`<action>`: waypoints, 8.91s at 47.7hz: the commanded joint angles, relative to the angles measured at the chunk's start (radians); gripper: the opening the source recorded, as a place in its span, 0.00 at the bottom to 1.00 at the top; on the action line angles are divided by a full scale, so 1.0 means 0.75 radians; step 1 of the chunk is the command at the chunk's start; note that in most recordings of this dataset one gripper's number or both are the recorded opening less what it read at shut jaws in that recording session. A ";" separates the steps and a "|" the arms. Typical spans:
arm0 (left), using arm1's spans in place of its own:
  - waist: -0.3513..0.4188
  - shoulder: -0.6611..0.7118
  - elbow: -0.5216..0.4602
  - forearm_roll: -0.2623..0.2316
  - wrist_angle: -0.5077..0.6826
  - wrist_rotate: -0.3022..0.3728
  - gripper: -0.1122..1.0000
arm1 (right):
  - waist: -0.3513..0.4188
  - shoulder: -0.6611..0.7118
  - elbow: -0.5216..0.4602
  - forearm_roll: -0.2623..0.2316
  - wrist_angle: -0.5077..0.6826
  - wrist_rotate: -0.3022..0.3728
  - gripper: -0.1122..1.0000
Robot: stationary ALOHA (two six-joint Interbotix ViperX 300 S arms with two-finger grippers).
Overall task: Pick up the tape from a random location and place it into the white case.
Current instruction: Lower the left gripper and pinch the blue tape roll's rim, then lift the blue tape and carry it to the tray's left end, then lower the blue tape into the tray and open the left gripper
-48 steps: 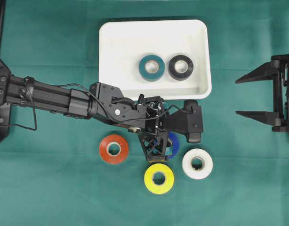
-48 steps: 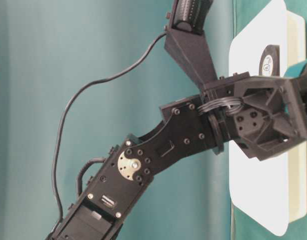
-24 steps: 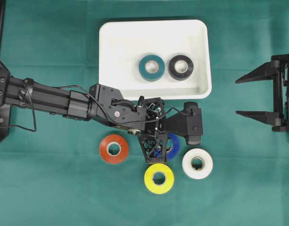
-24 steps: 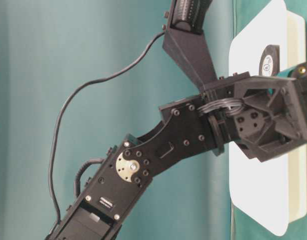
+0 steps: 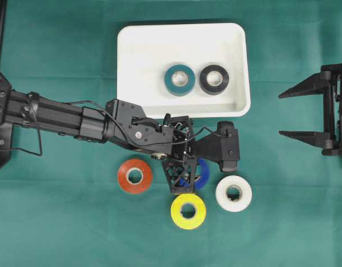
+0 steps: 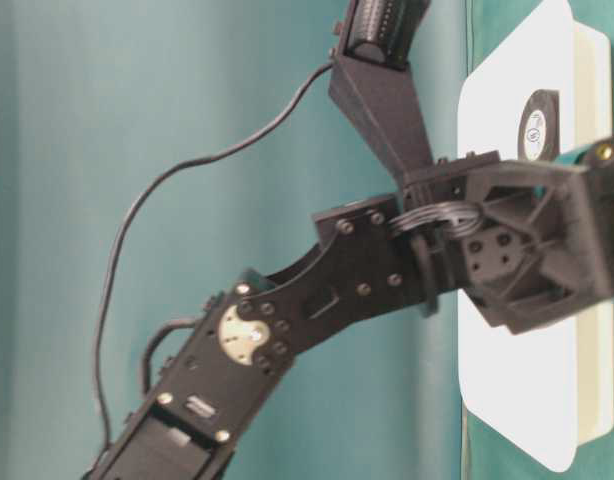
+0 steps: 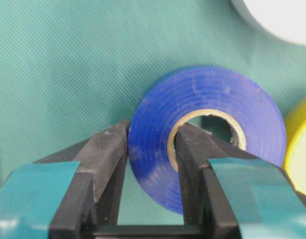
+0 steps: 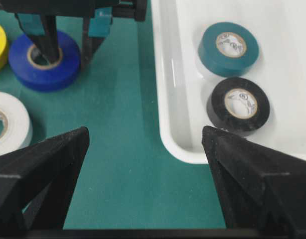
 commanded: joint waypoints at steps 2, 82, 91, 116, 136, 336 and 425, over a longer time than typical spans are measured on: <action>-0.006 -0.123 -0.022 -0.002 0.041 0.002 0.31 | -0.002 0.006 -0.035 -0.002 -0.006 0.000 0.90; -0.027 -0.542 -0.055 0.000 0.268 0.002 0.31 | -0.002 0.006 -0.039 -0.002 -0.006 0.000 0.90; -0.027 -0.542 -0.055 0.000 0.276 0.002 0.31 | -0.002 0.006 -0.039 -0.002 0.000 0.000 0.90; -0.049 -0.652 0.082 0.000 0.245 0.002 0.31 | -0.002 0.006 -0.039 -0.002 0.004 0.000 0.90; -0.057 -0.869 0.352 0.000 0.186 0.002 0.31 | -0.002 0.006 -0.039 -0.002 0.004 0.000 0.90; 0.597 -0.456 0.464 0.002 -0.157 0.018 0.31 | -0.002 0.006 -0.067 -0.012 0.072 0.000 0.90; 0.577 -0.626 0.380 -0.002 -0.125 0.102 1.00 | -0.002 0.002 -0.090 -0.012 0.112 0.004 0.90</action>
